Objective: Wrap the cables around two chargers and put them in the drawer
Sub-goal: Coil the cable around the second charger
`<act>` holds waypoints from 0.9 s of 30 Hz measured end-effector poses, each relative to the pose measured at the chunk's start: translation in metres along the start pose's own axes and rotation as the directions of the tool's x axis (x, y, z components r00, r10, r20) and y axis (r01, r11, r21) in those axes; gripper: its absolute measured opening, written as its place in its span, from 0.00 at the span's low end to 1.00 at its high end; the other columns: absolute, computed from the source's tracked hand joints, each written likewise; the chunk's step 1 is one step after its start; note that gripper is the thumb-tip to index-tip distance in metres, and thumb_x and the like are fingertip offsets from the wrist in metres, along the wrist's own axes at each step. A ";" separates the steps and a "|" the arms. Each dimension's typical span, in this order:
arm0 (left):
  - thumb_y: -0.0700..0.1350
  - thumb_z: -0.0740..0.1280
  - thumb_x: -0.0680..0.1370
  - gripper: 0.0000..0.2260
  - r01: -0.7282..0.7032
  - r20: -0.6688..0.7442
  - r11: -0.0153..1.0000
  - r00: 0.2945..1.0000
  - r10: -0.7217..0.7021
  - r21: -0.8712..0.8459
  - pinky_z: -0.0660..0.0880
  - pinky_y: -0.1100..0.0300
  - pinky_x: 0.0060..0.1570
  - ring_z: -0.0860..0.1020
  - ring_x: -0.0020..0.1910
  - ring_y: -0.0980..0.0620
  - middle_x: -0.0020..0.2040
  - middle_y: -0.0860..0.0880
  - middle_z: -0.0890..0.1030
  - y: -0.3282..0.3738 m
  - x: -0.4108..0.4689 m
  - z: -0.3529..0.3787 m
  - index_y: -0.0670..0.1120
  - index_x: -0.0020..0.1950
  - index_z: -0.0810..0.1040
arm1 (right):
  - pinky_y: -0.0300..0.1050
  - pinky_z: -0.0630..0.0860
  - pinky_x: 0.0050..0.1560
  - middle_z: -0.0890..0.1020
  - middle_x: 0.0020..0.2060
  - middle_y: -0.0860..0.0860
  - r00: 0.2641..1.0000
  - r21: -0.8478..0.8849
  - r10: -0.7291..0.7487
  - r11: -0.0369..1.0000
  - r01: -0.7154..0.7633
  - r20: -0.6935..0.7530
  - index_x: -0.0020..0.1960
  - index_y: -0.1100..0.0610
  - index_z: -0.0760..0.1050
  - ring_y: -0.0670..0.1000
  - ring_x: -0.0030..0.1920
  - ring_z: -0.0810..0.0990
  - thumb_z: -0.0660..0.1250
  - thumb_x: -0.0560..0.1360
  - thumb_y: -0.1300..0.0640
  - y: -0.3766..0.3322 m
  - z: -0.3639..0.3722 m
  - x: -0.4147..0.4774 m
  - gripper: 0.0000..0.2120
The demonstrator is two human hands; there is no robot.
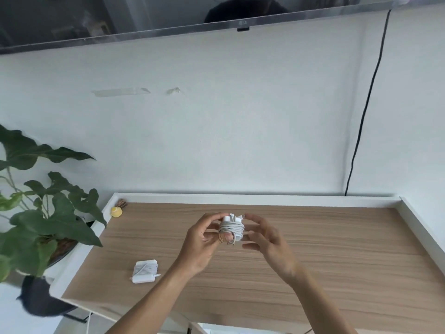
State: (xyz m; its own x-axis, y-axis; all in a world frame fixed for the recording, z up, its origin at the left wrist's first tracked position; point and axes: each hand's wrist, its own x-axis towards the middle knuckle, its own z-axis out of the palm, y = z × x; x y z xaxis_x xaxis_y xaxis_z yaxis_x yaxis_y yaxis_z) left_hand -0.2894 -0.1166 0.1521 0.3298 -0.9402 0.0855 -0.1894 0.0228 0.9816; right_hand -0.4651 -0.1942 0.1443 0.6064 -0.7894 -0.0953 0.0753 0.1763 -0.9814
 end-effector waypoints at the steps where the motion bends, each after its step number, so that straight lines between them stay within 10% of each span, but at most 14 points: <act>1: 0.55 0.77 0.65 0.23 0.024 -0.023 1.000 0.999 -0.023 0.007 0.79 0.45 0.54 0.81 0.52 0.47 0.56 0.52 0.82 -0.008 -0.003 -0.005 0.54 0.59 0.81 | 0.50 0.80 0.53 0.82 0.52 0.56 1.000 -0.035 -0.006 0.999 0.007 0.022 0.66 0.54 0.69 0.55 0.49 0.83 0.60 0.79 0.68 0.006 0.003 0.001 0.19; 17: 0.32 0.77 0.67 0.23 0.273 -0.215 0.956 0.945 -0.245 0.111 0.77 0.67 0.49 0.80 0.50 0.62 0.54 0.50 0.81 -0.104 -0.057 -0.065 0.52 0.57 0.79 | 0.33 0.76 0.41 0.80 0.50 0.48 0.975 -0.337 0.200 0.928 -0.159 0.092 0.56 0.51 0.72 0.37 0.39 0.80 0.67 0.75 0.67 0.113 0.076 0.027 0.16; 27: 0.45 0.78 0.66 0.24 0.360 -0.370 0.896 0.894 -0.252 0.261 0.79 0.55 0.51 0.80 0.50 0.57 0.53 0.56 0.82 -0.181 -0.071 -0.071 0.57 0.60 0.78 | 0.53 0.80 0.51 0.82 0.44 0.49 0.947 -0.510 0.321 0.817 -0.269 0.014 0.49 0.44 0.74 0.49 0.43 0.81 0.63 0.76 0.63 0.166 0.074 0.025 0.14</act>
State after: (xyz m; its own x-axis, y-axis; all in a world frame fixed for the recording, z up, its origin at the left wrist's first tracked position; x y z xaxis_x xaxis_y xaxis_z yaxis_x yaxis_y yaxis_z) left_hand -0.2124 -0.0298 -0.0196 0.6847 -0.7208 -0.1076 -0.2926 -0.4071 0.8653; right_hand -0.3790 -0.1415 -0.0092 0.6093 -0.6831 -0.4026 -0.5057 0.0563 -0.8609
